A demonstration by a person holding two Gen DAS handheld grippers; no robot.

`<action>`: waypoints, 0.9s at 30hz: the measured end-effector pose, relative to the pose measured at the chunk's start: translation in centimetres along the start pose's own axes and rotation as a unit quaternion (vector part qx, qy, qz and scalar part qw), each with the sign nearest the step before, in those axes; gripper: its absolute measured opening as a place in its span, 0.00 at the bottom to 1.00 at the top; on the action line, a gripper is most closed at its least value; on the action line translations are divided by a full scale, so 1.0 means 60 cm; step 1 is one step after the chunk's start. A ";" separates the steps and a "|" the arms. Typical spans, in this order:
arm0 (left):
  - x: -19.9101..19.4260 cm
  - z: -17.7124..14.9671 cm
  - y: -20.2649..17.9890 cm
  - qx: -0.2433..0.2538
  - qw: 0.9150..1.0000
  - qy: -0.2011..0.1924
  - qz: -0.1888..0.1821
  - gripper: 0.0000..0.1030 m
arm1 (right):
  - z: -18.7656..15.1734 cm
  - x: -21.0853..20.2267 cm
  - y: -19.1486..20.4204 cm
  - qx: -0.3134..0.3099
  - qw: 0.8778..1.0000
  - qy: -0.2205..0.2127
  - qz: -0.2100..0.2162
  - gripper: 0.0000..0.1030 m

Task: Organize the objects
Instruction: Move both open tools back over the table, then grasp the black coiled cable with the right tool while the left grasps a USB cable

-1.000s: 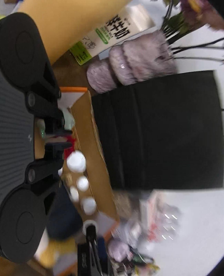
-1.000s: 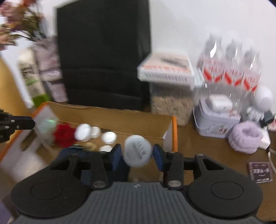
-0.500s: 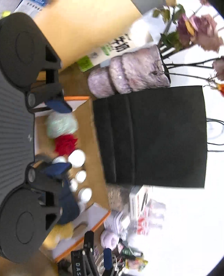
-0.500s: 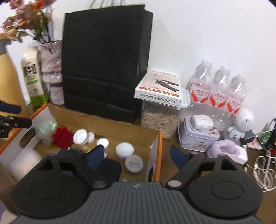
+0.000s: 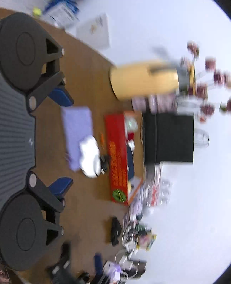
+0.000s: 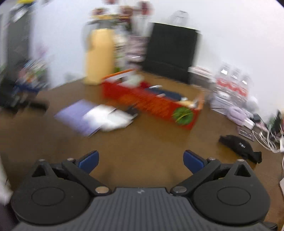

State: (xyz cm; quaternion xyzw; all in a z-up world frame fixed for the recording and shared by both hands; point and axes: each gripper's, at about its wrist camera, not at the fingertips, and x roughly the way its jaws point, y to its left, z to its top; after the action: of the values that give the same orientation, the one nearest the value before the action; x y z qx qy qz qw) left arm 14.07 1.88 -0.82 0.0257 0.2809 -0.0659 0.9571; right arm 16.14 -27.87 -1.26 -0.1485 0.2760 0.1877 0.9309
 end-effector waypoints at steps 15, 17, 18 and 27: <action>-0.106 -0.050 0.039 -0.018 0.999 -0.022 0.020 0.88 | -0.084 -0.166 0.073 0.030 0.997 -0.001 -0.066 1.00; -0.084 -0.050 0.042 -0.027 0.999 -0.014 0.019 0.90 | -0.078 -0.151 0.071 0.031 0.997 -0.004 -0.069 1.00; -0.071 -0.049 0.044 -0.031 0.999 -0.010 0.020 0.90 | -0.073 -0.142 0.068 0.034 0.997 -0.007 -0.069 1.00; 0.107 0.038 0.032 -0.004 1.000 -0.019 -0.010 0.79 | 0.027 0.013 0.036 0.055 0.995 -0.051 -0.071 0.99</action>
State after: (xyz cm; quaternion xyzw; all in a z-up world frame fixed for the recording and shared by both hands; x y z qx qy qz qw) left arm 20.91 2.86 -2.36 0.0180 0.2634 -0.0751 0.9616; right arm 16.57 -25.15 -0.80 -0.1070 0.2273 0.1133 0.9613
